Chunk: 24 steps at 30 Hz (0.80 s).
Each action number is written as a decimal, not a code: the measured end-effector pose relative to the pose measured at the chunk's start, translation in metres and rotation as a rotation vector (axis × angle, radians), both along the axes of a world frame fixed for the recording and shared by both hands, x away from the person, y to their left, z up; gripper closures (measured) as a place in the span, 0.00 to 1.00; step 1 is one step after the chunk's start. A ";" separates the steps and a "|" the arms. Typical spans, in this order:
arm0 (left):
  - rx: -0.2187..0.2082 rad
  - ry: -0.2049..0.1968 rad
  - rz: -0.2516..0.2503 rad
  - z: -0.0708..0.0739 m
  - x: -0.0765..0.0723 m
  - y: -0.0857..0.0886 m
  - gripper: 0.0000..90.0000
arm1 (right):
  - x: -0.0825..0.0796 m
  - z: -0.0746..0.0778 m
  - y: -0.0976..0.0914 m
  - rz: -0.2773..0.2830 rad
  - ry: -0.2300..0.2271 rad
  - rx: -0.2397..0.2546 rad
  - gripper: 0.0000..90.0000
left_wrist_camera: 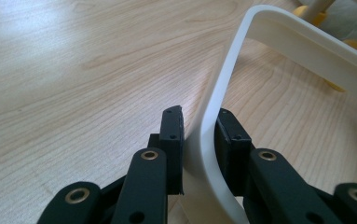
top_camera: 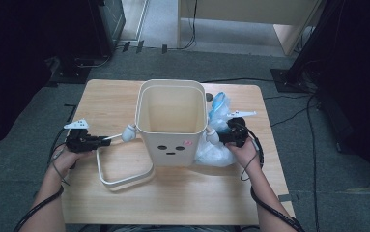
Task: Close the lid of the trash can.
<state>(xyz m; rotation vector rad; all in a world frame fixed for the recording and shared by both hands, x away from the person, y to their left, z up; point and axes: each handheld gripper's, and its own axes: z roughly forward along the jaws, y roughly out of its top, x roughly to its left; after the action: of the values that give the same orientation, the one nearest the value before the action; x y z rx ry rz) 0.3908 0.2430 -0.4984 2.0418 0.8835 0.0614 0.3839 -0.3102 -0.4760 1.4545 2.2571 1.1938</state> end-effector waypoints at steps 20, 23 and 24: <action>0.005 0.013 -0.039 0.031 -0.003 0.001 0.83 | 0.000 -0.001 0.000 0.004 0.002 -0.002 0.32; -0.012 0.017 -0.045 0.036 -0.005 0.003 0.83 | 0.000 -0.001 0.001 0.003 0.002 -0.004 0.32; -0.016 0.012 -0.043 0.038 -0.006 0.004 0.83 | 0.000 0.000 0.001 0.003 0.002 -0.004 0.32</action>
<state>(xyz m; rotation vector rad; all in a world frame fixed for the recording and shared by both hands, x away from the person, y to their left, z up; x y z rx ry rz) 0.3851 0.2475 -0.4604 2.0471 0.8443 0.0188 0.3838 -0.3095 -0.4765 1.4522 2.2626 1.1881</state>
